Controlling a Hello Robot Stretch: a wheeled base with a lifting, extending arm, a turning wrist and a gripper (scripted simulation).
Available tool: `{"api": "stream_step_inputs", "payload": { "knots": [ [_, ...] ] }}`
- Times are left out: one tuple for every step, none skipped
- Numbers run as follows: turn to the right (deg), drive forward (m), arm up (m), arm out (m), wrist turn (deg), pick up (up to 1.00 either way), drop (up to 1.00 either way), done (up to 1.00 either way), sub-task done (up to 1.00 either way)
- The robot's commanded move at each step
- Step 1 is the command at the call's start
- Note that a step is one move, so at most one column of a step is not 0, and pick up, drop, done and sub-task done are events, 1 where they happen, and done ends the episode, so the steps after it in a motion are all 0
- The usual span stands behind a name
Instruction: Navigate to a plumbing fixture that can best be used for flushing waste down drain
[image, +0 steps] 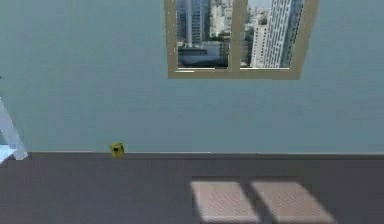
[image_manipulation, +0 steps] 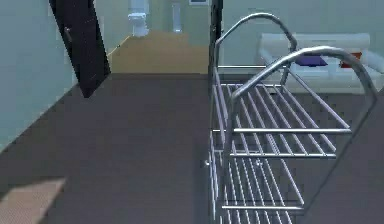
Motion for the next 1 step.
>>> {"api": "stream_step_inputs", "payload": {
  "knots": [
    [45.0,0.0,0.0,0.0,0.0,0.0,0.0,0.0,0.0]
  ]
}}
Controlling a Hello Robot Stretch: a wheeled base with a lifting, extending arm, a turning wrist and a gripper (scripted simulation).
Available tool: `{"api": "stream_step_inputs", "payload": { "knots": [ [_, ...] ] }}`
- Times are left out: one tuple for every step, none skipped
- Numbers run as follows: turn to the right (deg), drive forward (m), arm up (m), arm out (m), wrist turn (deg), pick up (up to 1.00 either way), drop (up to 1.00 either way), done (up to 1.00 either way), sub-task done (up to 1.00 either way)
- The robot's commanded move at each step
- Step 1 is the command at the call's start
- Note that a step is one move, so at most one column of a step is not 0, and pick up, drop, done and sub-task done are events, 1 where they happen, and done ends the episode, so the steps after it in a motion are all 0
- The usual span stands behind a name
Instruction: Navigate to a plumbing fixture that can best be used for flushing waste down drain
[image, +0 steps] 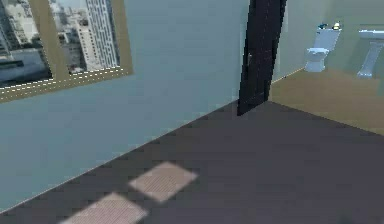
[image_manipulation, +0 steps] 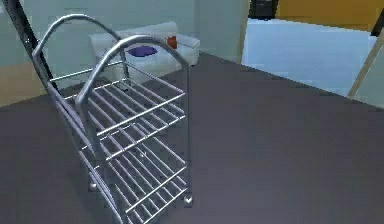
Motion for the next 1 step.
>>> {"api": "stream_step_inputs", "payload": {
  "knots": [
    [0.0,0.5,0.0,0.0,0.0,0.0,0.0,0.0,0.0]
  ]
}}
